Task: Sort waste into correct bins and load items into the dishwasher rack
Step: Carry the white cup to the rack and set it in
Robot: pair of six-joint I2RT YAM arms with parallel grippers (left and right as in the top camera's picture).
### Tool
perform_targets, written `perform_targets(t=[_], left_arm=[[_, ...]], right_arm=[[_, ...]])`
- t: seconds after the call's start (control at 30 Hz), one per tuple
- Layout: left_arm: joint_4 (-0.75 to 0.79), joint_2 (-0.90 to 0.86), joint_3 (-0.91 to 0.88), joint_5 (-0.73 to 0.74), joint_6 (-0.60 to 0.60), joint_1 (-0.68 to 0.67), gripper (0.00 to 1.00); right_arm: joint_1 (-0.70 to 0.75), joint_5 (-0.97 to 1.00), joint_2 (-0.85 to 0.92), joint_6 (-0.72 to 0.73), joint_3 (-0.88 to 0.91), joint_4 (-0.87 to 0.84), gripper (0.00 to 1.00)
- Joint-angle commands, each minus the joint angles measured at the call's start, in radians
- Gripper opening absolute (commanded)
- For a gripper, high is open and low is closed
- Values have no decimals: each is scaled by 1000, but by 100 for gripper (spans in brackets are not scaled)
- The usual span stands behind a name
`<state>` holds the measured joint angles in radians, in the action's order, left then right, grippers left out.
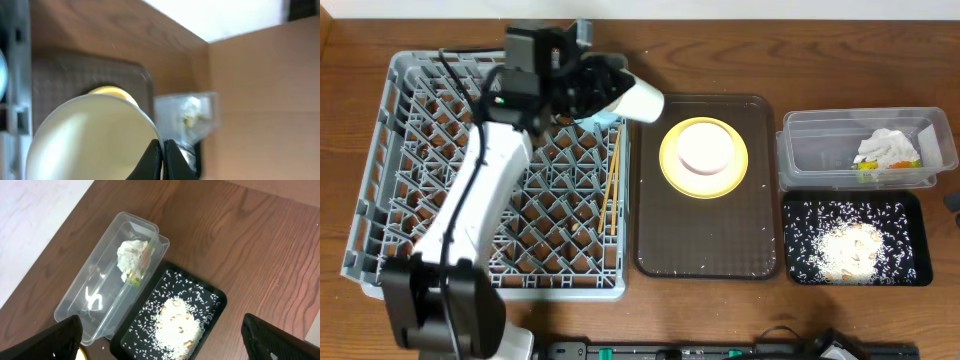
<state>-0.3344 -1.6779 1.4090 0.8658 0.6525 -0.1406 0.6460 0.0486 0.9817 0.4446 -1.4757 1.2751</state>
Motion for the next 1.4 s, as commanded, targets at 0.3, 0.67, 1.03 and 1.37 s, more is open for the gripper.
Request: perform_targets(t=[0.3,0.67,1.03,1.37], left_arm=[[-32,-233,0,444,37,96,6],[-241,-239,-23,299,-163,132,6],[-275,-239,-53,184,-175,188,7],[-290,-239,-53,8,-196,203,37]], right_arm=[[13,0,-2,11,0,2,99],[13,0,-2,11,0,2,99],[13,0,-2,11,0,2,99],[13,0,-2,11,0,2,99]])
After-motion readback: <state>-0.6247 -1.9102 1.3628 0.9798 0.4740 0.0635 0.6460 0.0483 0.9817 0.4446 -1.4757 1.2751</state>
